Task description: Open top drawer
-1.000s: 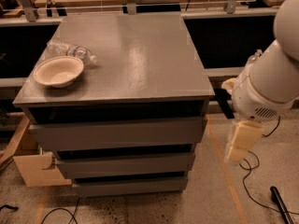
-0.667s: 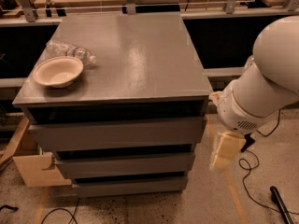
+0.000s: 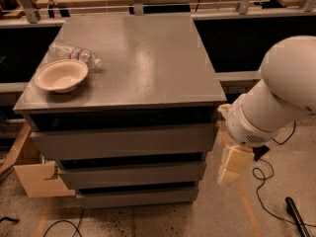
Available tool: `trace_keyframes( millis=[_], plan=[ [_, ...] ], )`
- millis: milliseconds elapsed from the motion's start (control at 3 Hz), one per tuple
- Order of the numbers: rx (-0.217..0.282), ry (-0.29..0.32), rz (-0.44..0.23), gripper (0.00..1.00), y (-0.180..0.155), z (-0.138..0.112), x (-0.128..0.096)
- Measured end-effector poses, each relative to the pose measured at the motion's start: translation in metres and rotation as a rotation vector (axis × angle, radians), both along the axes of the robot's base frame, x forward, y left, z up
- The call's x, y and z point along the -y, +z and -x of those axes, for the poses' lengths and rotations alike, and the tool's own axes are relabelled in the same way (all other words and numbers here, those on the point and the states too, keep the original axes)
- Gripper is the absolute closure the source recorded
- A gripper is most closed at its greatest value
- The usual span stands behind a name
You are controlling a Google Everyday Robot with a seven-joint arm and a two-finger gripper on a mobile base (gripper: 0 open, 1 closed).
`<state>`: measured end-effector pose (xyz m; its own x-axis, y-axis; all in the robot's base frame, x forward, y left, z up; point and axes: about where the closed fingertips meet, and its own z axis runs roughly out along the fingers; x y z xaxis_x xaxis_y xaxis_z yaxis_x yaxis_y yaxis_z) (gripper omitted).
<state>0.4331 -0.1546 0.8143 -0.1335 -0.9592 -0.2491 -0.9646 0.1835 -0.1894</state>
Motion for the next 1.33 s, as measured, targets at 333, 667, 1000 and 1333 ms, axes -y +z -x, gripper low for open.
trace_keyframes(
  millis=[333,667,1000,1333],
  plan=[
    [0.012,0.014,-0.02,0.0,-0.036,-0.007,-0.005],
    [0.062,0.045,-0.009,0.0,-0.058,-0.017,-0.018],
    [0.102,0.09,-0.001,0.0,-0.078,-0.033,-0.037],
    [0.115,0.131,-0.011,0.0,-0.095,-0.048,-0.055]
  ],
)
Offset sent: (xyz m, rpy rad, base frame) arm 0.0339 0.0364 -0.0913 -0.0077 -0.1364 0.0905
